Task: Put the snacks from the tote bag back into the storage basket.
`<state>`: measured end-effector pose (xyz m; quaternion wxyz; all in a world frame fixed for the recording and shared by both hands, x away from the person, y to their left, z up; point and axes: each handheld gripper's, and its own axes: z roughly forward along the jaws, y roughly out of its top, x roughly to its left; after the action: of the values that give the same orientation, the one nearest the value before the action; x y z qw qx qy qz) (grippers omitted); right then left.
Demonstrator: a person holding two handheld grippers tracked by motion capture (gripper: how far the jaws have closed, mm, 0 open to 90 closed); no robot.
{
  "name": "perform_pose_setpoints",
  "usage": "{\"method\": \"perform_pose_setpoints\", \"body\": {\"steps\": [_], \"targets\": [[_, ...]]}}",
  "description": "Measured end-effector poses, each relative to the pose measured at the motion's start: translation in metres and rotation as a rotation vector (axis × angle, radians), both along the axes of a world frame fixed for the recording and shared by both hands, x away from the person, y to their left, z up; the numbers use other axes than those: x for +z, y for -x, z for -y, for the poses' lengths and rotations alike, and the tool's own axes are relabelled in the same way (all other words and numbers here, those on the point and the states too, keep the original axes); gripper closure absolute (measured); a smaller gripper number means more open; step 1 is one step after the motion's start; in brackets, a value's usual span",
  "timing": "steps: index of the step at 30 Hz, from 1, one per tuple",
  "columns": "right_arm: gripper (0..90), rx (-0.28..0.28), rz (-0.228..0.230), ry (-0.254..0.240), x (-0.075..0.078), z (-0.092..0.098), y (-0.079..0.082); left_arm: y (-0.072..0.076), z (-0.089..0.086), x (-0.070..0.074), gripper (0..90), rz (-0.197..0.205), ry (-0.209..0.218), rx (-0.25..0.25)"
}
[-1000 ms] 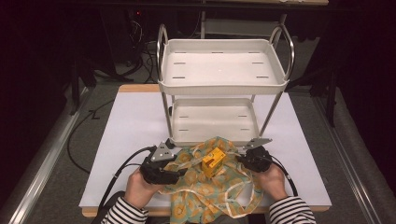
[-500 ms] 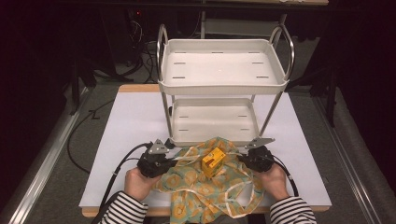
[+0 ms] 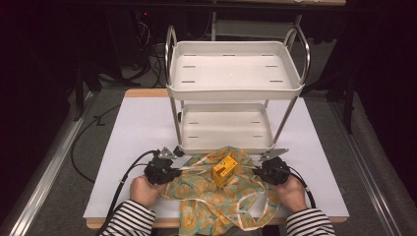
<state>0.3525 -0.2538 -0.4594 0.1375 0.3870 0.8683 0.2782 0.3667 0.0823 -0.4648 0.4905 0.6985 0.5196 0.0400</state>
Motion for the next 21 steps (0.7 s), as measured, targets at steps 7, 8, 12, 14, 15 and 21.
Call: {"method": "perform_pose_setpoints", "body": {"steps": [7,8,12,14,15,21], "targets": [[80.6,-0.013,-0.011,-0.013,0.003,0.001,0.002,-0.001,0.004,-0.006,88.3,-0.005,-0.01,-0.003],[80.0,-0.013,-0.003,-0.025,0.005,0.002,0.002,-0.001,0.004,-0.005,88.3,-0.006,-0.003,-0.001],[71.5,-0.009,0.05,-0.086,0.017,0.003,0.004,-0.002,0.004,-0.005,88.3,-0.005,-0.005,-0.005],[66.4,-0.015,0.091,-0.096,0.024,0.002,0.005,-0.003,0.005,-0.006,88.2,-0.008,-0.007,-0.005],[64.3,-0.016,0.115,-0.1,0.027,0.0,0.005,-0.003,0.006,-0.007,88.2,-0.007,-0.011,-0.009],[58.9,-0.024,0.159,-0.154,0.034,-0.008,-0.001,-0.002,0.006,-0.007,88.2,-0.007,-0.009,-0.012]]}}
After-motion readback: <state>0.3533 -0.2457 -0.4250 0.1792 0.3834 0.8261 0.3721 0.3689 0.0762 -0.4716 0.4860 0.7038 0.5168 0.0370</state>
